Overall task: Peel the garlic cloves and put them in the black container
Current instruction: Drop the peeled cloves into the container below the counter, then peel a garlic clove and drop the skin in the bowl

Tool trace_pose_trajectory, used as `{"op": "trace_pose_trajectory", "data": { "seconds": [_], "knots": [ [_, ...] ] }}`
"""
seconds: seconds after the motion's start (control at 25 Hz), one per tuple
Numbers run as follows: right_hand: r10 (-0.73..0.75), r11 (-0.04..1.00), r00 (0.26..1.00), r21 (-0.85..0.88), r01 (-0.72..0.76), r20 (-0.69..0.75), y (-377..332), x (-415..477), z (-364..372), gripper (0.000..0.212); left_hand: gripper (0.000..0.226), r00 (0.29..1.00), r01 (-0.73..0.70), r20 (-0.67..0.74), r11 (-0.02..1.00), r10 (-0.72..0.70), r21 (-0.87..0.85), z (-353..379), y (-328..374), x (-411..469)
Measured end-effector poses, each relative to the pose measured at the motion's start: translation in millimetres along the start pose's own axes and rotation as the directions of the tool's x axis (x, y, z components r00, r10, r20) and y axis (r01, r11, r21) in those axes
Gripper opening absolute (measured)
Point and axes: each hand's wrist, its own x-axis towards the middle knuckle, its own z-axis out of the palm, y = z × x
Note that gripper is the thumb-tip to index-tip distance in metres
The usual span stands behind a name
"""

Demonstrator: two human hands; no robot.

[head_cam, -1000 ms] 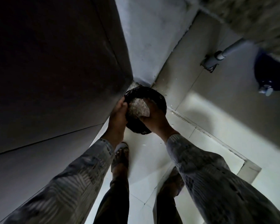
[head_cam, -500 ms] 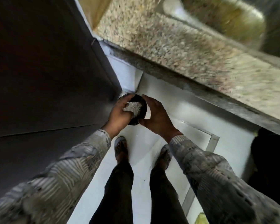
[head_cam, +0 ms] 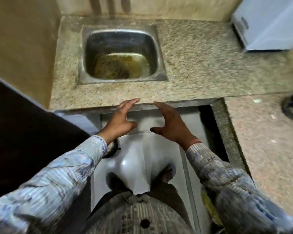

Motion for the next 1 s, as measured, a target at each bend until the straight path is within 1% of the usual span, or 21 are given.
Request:
{"op": "trace_pose_trajectory", "data": {
  "seconds": [0.12,0.24,0.4,0.56,0.72,0.88,1.0],
  "knots": [
    [0.130,0.991,0.970,0.064,-0.120,-0.204,28.9,-32.2,-54.9,0.101,0.099,0.987,-0.156,0.045,0.984,0.153,0.083,28.9,66.6,31.6],
    [0.242,0.966,0.923,0.164,-0.200,-0.298,60.9,-60.2,-101.2,0.100,0.098,0.964,-0.249,0.122,0.962,0.236,0.115,67.3,121.5,61.8],
    [0.326,0.942,0.855,0.218,-0.256,-0.405,119.3,-99.4,-158.0,0.102,0.098,0.912,-0.369,0.239,0.921,0.333,0.122,140.8,191.0,98.2],
    [0.392,0.920,0.789,0.224,-0.322,-0.474,168.5,-137.8,-197.2,0.099,0.090,0.868,-0.445,0.295,0.889,0.399,0.105,216.5,243.9,124.8],
    [0.464,0.885,0.711,0.241,-0.398,-0.529,225.7,-174.2,-226.9,0.096,0.097,0.818,-0.484,0.398,0.870,0.415,0.088,296.4,282.0,147.8],
    [0.571,0.821,0.648,0.329,-0.467,-0.504,266.7,-193.2,-240.4,0.093,0.101,0.793,-0.476,0.484,0.872,0.369,0.116,352.0,305.6,168.2],
    [0.653,0.757,0.582,0.404,-0.514,-0.484,305.0,-189.6,-242.8,0.087,0.099,0.764,-0.485,0.544,0.865,0.347,0.131,382.3,313.2,198.1]
  ]
}}
